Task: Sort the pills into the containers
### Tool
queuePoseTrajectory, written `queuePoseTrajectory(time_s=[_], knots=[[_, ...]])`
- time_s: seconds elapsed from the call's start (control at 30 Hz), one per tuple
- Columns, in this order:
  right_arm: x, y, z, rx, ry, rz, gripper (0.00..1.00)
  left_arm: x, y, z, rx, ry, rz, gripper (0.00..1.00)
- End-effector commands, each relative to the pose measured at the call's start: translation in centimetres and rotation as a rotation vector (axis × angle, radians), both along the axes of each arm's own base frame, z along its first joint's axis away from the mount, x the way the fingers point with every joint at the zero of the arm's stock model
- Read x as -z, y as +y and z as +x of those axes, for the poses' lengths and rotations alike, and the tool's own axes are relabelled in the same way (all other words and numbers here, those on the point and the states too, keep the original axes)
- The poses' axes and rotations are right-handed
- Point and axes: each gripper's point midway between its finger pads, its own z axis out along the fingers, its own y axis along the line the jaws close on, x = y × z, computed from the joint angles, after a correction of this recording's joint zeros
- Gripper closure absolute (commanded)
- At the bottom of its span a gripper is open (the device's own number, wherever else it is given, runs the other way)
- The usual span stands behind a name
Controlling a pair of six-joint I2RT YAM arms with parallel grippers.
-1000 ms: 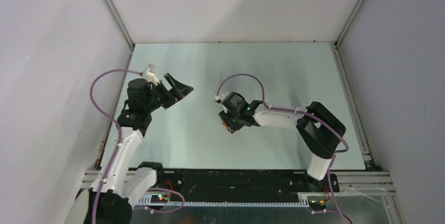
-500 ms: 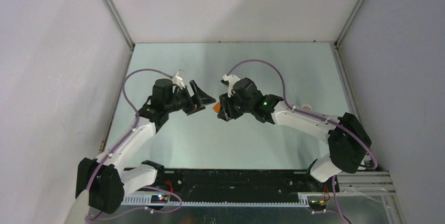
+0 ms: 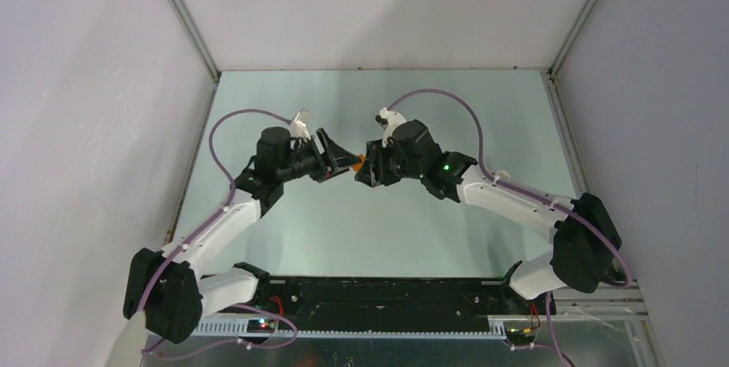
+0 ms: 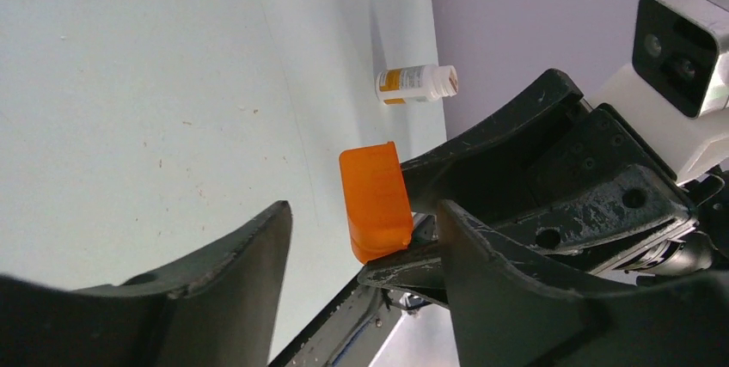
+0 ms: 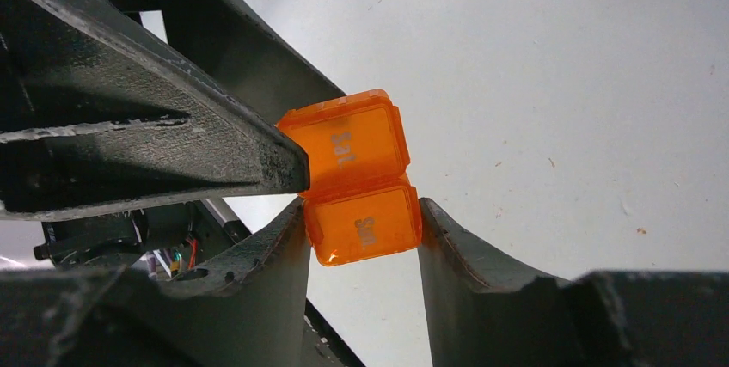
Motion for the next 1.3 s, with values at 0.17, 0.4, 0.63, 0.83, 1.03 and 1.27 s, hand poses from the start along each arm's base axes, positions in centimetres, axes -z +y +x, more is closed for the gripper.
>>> queuePoseTrajectory(time_s=[0.17,0.4,0.63,0.83,1.03,1.27], knots=[[-4.1,0.7,0.7,0.032,-0.023,0.132,0.62,-2.6,-0.9,0.7,-0.020,-0.062,-0.044,0.46],[-4.7,0.9,0.4,0.011,0.027,0.182,0.63,-2.5,-1.1,0.6,-0.008,-0.049,-0.039,0.54],[-5.4,1.3,-0.5,-0.049,0.053,0.222,0.64,-1.9,-1.3,0.5,0.015,-0.041,-0.023,0.83],[-5.9,1.3,-0.9,-0.092,0.079,0.253,0.61,-1.6,-1.2,0.4,0.015,-0.041,-0.010,1.00],[-4.7,-1.1,1.2,0.081,0.072,0.191,0.36,-1.9,-1.1,0.6,0.015,-0.063,-0.002,1.00],[-4.3,-3.8,2.6,0.205,0.039,0.185,0.28,-2.1,-1.1,0.7,0.014,-0.074,0.003,1.00]])
